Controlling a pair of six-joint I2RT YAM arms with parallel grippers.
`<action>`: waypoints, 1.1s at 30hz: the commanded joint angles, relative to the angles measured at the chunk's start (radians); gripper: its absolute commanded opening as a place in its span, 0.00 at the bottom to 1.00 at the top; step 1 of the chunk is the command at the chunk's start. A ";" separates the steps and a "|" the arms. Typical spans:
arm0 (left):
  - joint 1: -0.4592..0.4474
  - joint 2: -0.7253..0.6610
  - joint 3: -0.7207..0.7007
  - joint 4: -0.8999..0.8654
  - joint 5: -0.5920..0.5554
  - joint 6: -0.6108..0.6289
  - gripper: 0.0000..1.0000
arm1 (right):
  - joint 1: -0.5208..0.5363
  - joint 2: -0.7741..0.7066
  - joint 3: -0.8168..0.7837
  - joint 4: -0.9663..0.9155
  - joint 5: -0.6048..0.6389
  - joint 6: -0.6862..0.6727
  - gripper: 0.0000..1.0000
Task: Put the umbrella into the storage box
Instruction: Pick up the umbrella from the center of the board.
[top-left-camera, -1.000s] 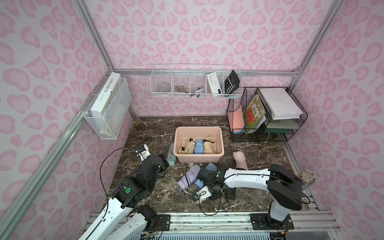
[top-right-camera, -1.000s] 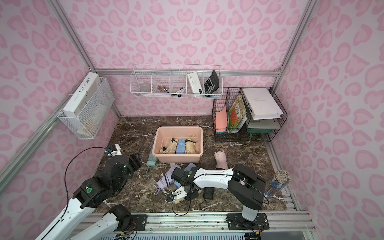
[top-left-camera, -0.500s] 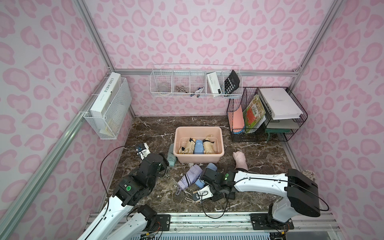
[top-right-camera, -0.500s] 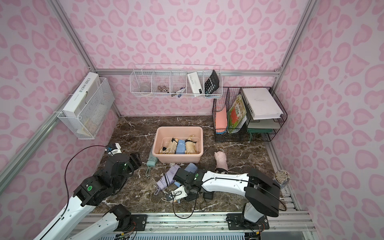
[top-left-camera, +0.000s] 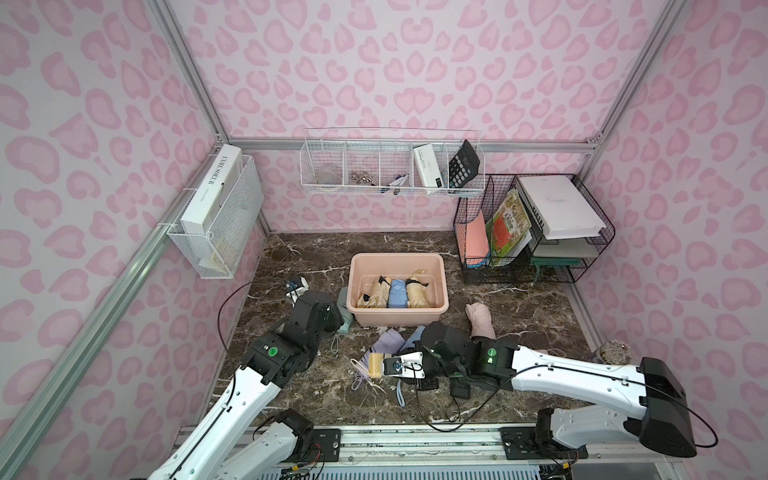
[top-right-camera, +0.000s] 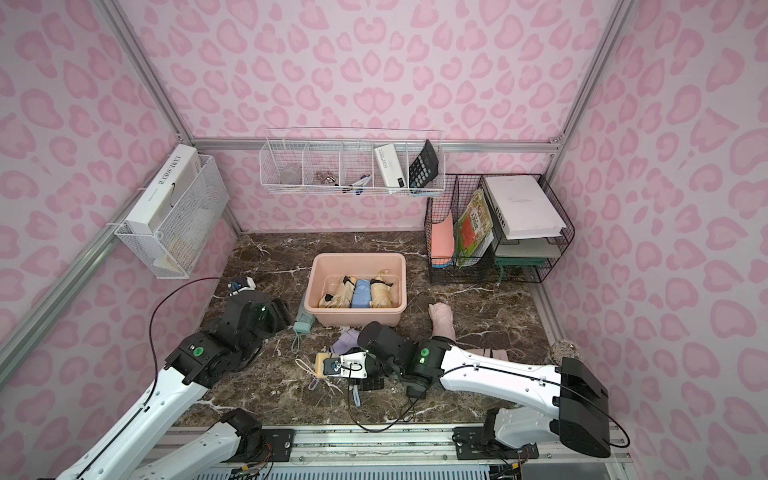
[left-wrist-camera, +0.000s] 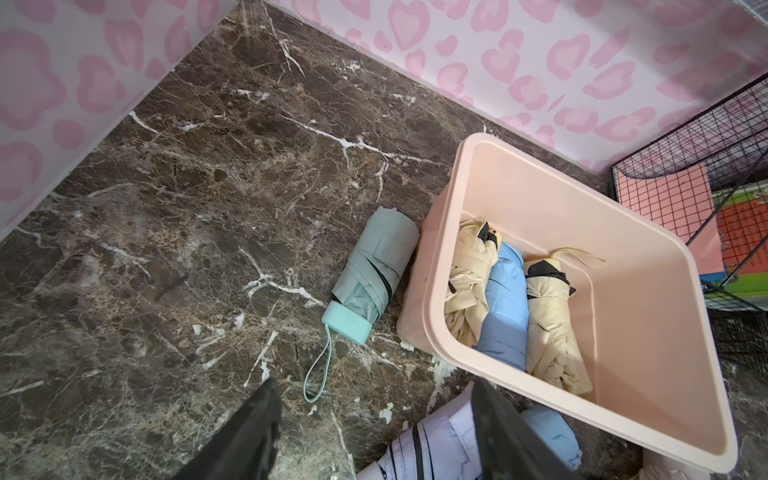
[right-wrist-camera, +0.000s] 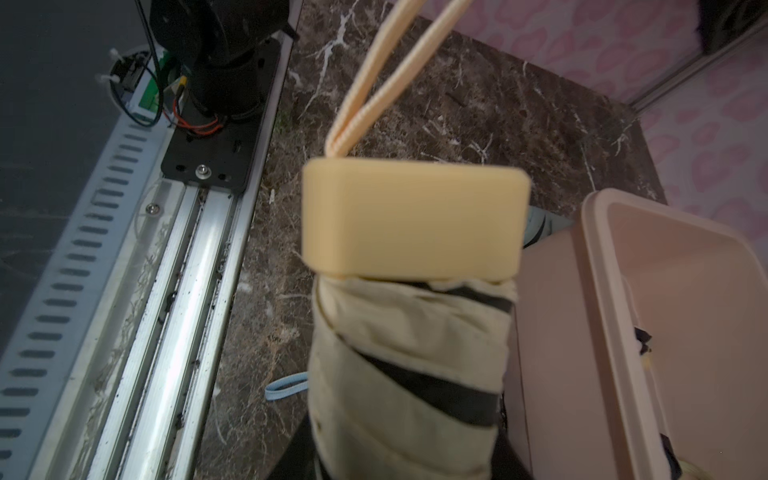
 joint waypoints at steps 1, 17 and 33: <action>0.034 0.022 0.005 0.041 0.104 0.065 0.73 | -0.018 -0.020 0.001 0.195 0.014 0.162 0.18; 0.141 0.200 0.000 0.222 0.327 0.263 0.73 | -0.159 0.088 0.098 0.575 0.248 0.831 0.22; 0.156 0.364 0.062 0.218 0.345 0.330 0.63 | -0.310 0.362 0.365 0.417 0.183 1.163 0.16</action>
